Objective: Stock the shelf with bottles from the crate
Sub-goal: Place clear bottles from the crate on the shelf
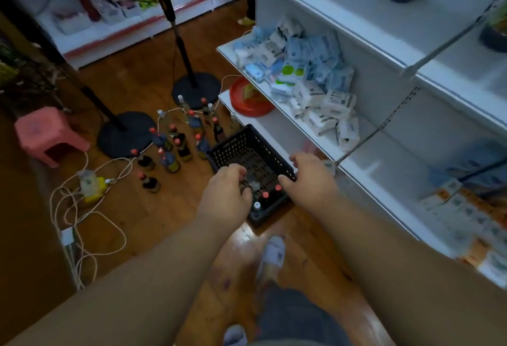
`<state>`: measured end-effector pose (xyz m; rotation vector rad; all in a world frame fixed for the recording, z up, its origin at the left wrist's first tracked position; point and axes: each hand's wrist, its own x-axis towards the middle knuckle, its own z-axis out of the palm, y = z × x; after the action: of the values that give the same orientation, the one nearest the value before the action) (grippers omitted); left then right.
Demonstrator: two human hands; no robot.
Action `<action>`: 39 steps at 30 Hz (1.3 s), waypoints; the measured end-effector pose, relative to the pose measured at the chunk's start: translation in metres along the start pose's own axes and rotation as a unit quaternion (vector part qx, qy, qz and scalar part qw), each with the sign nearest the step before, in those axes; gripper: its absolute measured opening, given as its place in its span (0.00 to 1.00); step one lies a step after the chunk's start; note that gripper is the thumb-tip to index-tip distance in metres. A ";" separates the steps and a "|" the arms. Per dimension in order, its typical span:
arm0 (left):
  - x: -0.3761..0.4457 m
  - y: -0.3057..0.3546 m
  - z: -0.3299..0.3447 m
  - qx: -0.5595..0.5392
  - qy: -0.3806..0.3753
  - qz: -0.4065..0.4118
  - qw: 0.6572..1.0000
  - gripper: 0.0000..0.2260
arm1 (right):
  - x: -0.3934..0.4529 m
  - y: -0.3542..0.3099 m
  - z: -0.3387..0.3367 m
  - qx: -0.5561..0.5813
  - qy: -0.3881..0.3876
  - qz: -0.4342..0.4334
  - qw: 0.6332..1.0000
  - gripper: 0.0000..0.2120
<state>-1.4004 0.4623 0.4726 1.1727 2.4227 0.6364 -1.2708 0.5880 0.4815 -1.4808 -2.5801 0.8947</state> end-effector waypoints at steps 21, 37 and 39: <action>0.245 -0.181 0.215 0.139 -0.327 0.083 0.931 0.17 | 0.212 0.102 0.294 0.014 -0.163 0.197 0.967 0.18; 0.310 -0.289 0.399 0.310 -0.375 0.150 0.861 0.13 | 0.267 0.180 0.458 -0.132 -0.308 0.101 0.937 0.22; 0.315 -0.296 0.409 0.305 -0.382 0.165 0.856 0.12 | 0.271 0.191 0.457 -0.111 -0.336 0.065 0.933 0.25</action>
<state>-1.5625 0.6477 -0.0694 1.6850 1.7455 -0.5174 -1.4080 0.6671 -0.0601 -1.6367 -3.1716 1.3707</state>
